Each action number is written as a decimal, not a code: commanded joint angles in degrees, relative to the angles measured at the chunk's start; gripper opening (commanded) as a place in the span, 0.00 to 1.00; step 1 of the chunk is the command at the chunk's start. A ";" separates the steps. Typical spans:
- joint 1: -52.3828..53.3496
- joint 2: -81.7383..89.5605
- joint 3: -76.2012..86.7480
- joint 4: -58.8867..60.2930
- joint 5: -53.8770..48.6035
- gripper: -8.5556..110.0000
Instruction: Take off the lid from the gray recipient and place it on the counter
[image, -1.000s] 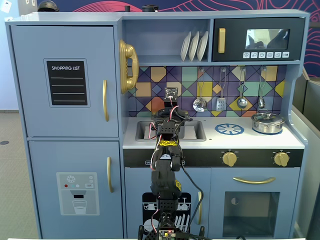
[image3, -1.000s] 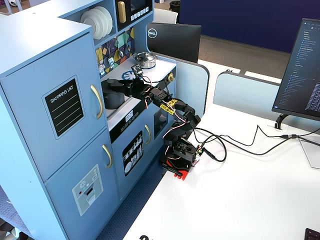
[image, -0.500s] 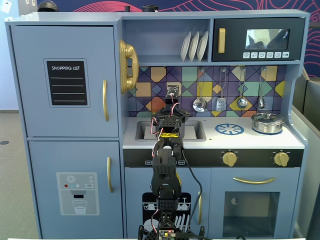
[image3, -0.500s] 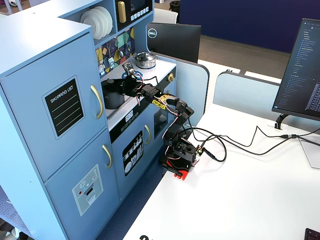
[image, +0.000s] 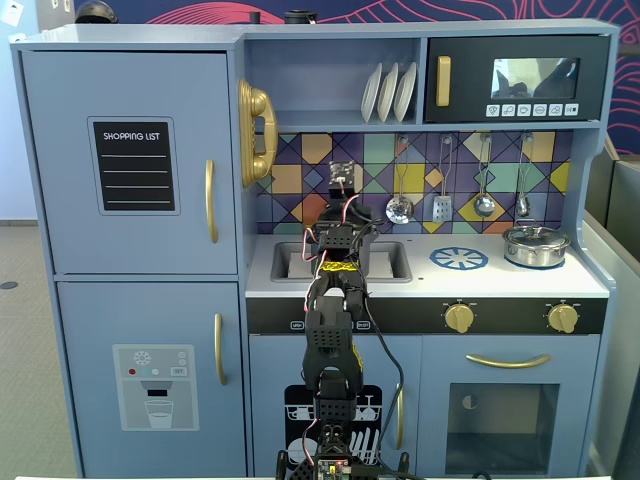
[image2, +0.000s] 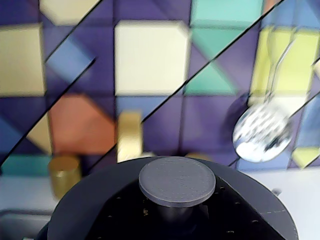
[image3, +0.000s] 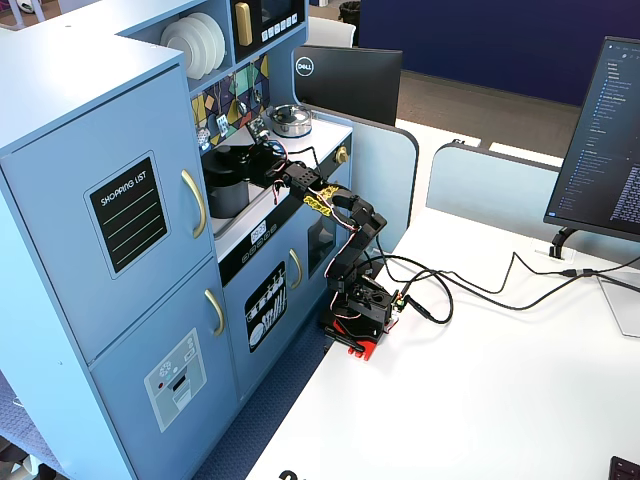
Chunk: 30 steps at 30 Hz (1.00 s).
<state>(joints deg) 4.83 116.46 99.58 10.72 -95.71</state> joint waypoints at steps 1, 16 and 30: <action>1.32 2.99 -5.36 -0.62 -1.05 0.07; 23.82 8.35 4.66 -2.55 1.85 0.07; 28.48 -3.69 11.69 -16.79 2.20 0.07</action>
<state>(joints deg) 32.52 114.43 112.41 -1.85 -94.13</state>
